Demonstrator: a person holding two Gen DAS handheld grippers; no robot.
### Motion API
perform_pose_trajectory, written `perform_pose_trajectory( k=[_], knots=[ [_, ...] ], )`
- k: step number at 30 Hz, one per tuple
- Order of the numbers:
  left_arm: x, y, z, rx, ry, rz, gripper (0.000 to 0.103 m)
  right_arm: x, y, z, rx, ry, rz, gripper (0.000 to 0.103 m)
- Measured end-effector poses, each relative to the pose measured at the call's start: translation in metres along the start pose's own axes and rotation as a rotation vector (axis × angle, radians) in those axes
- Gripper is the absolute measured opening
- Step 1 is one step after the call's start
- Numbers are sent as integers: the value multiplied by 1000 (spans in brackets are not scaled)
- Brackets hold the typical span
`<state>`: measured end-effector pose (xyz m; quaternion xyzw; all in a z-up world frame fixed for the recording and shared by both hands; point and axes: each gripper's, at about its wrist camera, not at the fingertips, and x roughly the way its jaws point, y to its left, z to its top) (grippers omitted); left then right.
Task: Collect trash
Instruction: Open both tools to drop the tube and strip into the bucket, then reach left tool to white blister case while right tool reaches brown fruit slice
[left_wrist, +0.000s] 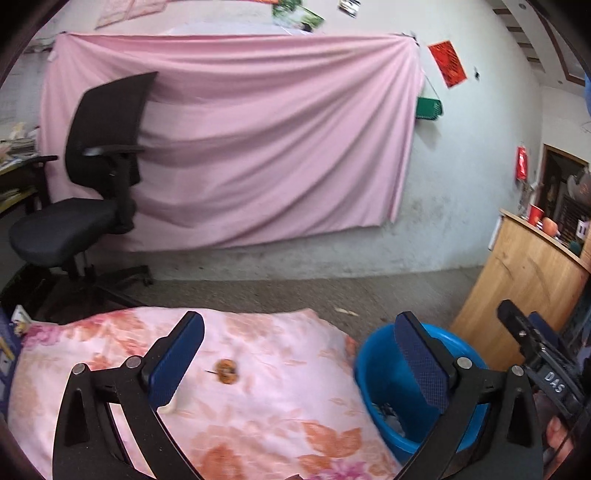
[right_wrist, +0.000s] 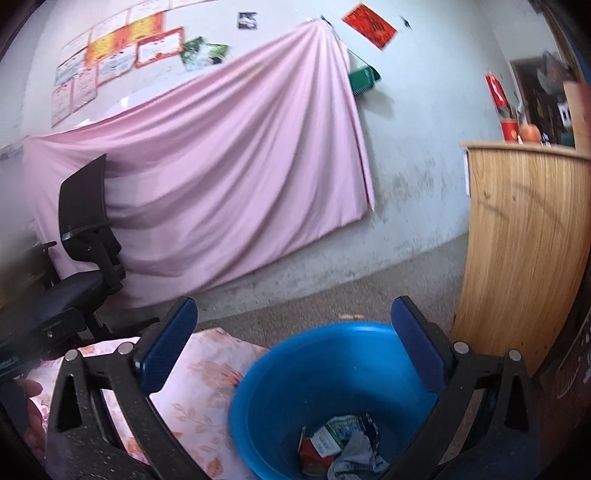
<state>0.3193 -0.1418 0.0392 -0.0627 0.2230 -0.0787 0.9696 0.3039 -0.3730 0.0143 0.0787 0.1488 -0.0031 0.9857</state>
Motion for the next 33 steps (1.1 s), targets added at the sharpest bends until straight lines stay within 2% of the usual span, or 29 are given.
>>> perform_pose_trajectory(
  k=[14, 19, 22, 27, 33],
  knots=[
    [-56, 57, 3, 31, -162, 107, 101, -19, 67, 17, -56, -113, 108, 103],
    [-74, 86, 4, 7, -217, 152, 101, -20, 93, 14, -82, -155, 159, 103],
    [-83, 103, 0, -13, -247, 175, 101, -28, 108, 11, -101, -209, 198, 103],
    [-99, 129, -15, -46, -304, 222, 101, -40, 138, 1, -173, -287, 247, 103],
    [-112, 155, -26, -100, -323, 286, 101, -40, 175, -15, -308, -319, 271, 103]
  ],
)
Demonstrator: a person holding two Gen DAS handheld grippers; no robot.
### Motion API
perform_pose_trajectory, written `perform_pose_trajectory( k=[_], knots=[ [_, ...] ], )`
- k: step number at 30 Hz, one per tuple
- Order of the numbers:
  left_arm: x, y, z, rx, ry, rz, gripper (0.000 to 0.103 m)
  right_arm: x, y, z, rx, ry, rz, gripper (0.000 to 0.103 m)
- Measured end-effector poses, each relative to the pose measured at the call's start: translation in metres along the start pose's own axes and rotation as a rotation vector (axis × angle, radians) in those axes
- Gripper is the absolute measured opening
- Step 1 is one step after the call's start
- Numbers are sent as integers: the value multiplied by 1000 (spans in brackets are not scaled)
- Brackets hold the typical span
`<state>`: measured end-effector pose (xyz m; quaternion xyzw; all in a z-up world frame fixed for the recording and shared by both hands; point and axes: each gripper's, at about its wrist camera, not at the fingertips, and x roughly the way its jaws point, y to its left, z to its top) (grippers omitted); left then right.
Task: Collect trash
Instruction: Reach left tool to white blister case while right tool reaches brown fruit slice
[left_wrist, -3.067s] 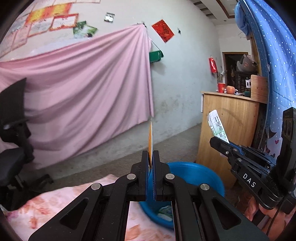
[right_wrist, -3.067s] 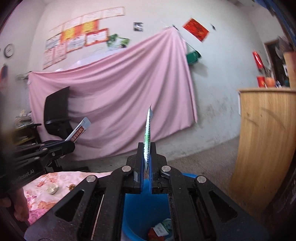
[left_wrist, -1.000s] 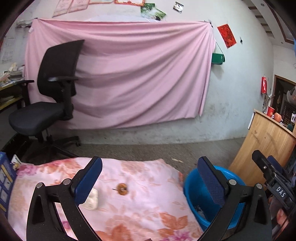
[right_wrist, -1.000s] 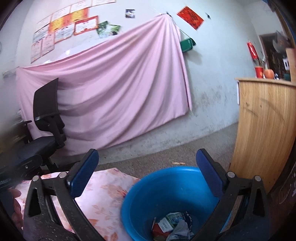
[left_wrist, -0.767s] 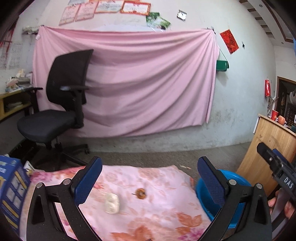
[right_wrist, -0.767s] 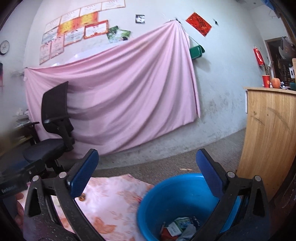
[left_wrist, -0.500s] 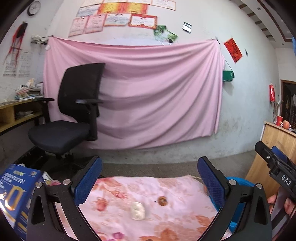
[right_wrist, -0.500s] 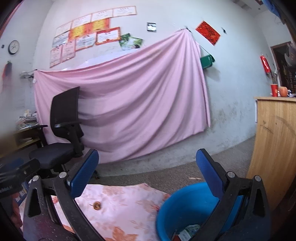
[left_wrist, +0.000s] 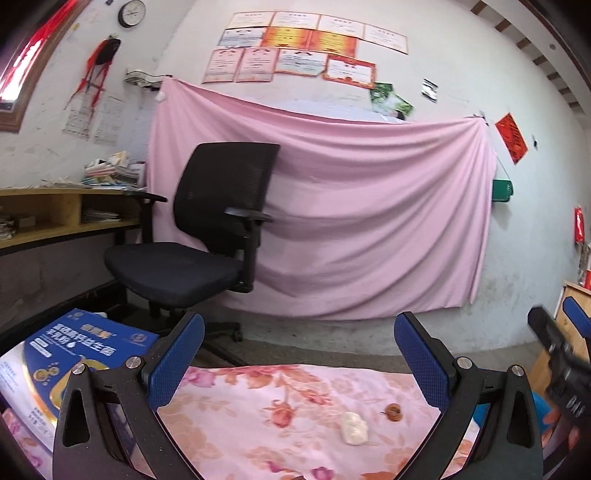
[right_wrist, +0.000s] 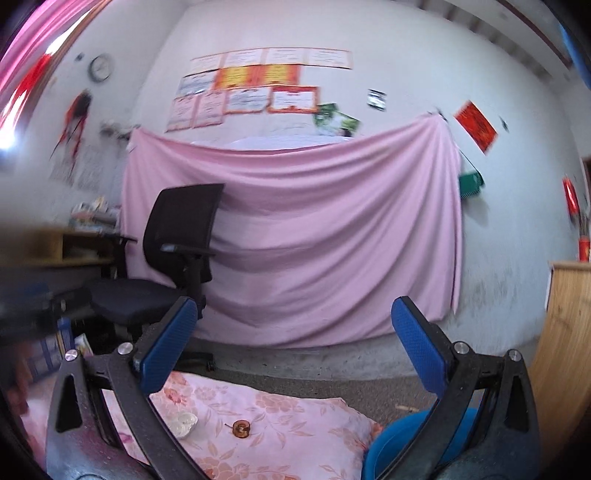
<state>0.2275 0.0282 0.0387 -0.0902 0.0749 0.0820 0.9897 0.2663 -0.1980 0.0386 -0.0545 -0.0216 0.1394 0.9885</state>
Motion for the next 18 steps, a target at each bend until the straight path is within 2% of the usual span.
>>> perform_pose_trajectory(
  k=[4, 9, 14, 18],
  knots=[
    [-5, 7, -3, 34, -14, 14, 101, 6, 20, -8, -51, 6, 26, 103],
    [9, 14, -13, 50, 47, 29, 101, 22, 24, -19, -46, 79, 56, 103],
    [35, 11, -22, 65, 152, 37, 101, 35, 17, -30, -24, 148, 48, 103],
    [67, 6, -35, 77, 303, 0, 101, 50, 4, -40, 34, 227, 27, 103]
  ],
)
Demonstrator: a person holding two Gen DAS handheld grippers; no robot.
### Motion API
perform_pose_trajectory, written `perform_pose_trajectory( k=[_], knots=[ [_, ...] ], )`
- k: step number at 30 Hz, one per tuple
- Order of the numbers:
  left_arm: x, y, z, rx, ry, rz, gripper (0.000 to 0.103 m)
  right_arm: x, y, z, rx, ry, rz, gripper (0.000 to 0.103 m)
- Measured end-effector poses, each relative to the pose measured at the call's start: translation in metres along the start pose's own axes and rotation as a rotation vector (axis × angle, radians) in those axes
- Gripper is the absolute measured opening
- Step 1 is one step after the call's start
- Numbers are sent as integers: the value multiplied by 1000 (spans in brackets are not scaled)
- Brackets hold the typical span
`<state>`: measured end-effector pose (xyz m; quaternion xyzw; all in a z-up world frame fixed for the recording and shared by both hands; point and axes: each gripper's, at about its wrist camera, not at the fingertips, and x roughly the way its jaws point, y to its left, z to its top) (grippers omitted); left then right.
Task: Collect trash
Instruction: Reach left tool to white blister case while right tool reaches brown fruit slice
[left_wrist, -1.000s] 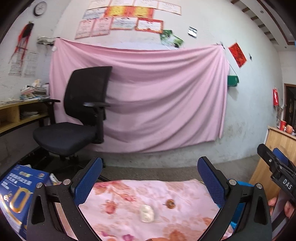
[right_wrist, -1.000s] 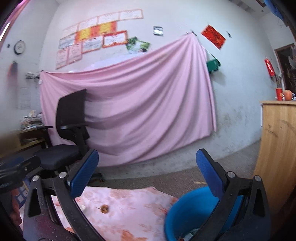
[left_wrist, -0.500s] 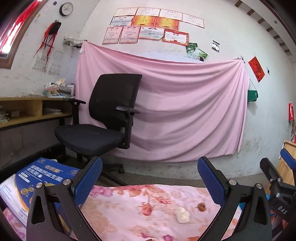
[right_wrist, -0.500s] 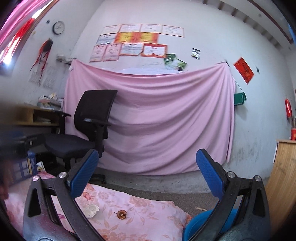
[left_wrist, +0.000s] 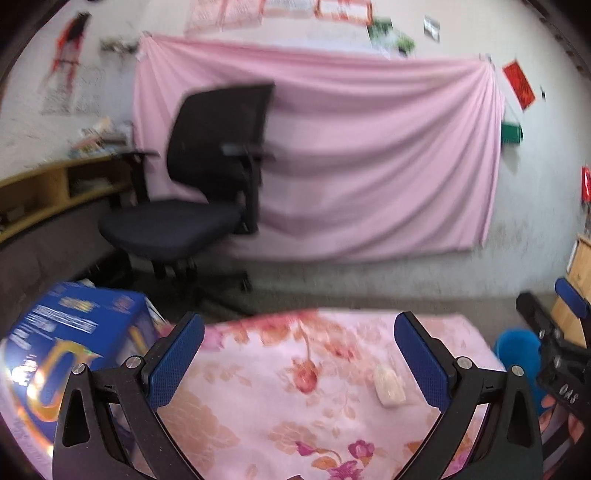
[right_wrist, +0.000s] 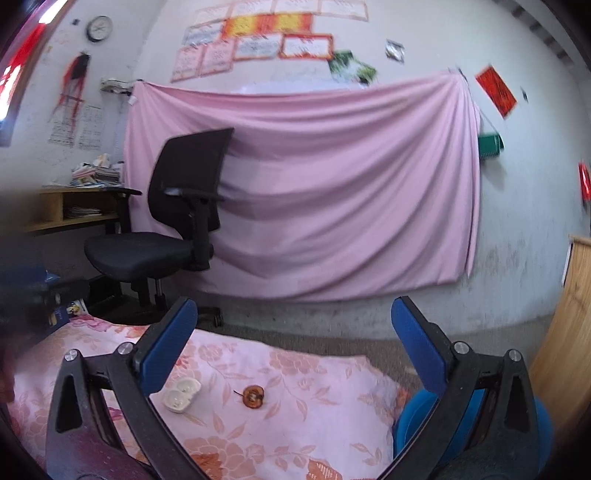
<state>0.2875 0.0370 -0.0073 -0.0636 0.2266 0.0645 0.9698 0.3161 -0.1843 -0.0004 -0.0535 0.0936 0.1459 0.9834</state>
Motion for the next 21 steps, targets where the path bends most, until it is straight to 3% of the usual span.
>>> perform_pose_trajectory(
  k=[7, 14, 15, 17, 20, 21],
  knots=[
    [56, -17, -18, 44, 254, -31, 101, 36, -25, -14, 128, 199, -2, 103],
    [85, -38, -30, 94, 364, -109, 99, 70, -34, -31, 193, 401, 35, 103],
    [89, -43, -32, 103, 379, -128, 96, 74, -37, -34, 208, 425, 45, 103],
    [95, -50, -35, 126, 411, -164, 77, 79, -43, -38, 243, 454, 65, 103],
    [109, -59, -42, 164, 481, -212, 58, 81, -50, -41, 284, 471, 80, 103],
    [114, -62, -45, 171, 507, -224, 57, 82, -51, -42, 290, 479, 86, 103]
  ],
)
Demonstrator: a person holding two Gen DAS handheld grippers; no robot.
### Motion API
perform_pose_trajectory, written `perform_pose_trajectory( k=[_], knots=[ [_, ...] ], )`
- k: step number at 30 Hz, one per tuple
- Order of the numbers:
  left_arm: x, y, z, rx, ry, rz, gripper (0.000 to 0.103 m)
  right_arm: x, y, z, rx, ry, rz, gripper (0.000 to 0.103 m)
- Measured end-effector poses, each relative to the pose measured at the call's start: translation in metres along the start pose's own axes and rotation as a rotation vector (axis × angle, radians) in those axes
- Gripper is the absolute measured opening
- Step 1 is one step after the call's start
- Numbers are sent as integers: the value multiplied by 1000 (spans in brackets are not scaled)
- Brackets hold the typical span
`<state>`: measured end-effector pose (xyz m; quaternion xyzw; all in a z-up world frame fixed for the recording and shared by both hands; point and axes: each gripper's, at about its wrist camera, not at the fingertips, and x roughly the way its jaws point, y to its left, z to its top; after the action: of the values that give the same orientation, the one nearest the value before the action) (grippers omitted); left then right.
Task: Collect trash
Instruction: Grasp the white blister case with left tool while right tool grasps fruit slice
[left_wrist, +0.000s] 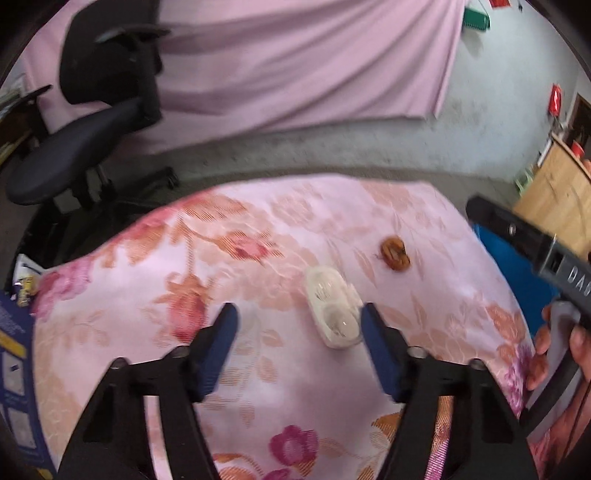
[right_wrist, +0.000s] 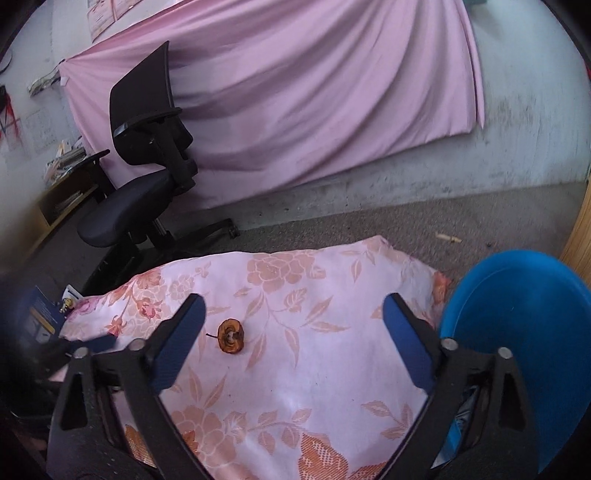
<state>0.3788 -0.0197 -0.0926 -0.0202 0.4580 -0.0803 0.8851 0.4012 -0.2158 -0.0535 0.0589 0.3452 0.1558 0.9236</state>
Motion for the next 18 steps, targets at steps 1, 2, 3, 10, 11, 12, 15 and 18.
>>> perform_pose_trajectory(
  k=[1, 2, 3, 10, 11, 12, 15, 18],
  knots=[
    [2, -1, 0, 4, 8, -2, 57, 2, 0, 0, 0, 10, 7, 103],
    [3, -3, 0, 8, 6, -3, 56, 4, 1, 1, -3, 19, 12, 102],
    [3, -4, 0, 14, 2, -15, 54, 6, 3, 0, -14, 32, 15, 98],
    [9, -6, -5, 27, 21, -52, 22, 17, 16, 0, -75, 88, 26, 88],
    [9, -4, -5, 17, 21, -63, 22, 18, 17, 0, -80, 95, 30, 87],
    [9, -1, -6, 4, 21, -77, 22, 21, 18, 0, -88, 109, 35, 86],
    [6, 7, -5, -19, 19, -79, 22, 31, 26, -2, -121, 167, 75, 78],
    [-1, 13, -3, -30, 16, -58, 22, 46, 36, -6, -163, 248, 124, 65]
  ],
)
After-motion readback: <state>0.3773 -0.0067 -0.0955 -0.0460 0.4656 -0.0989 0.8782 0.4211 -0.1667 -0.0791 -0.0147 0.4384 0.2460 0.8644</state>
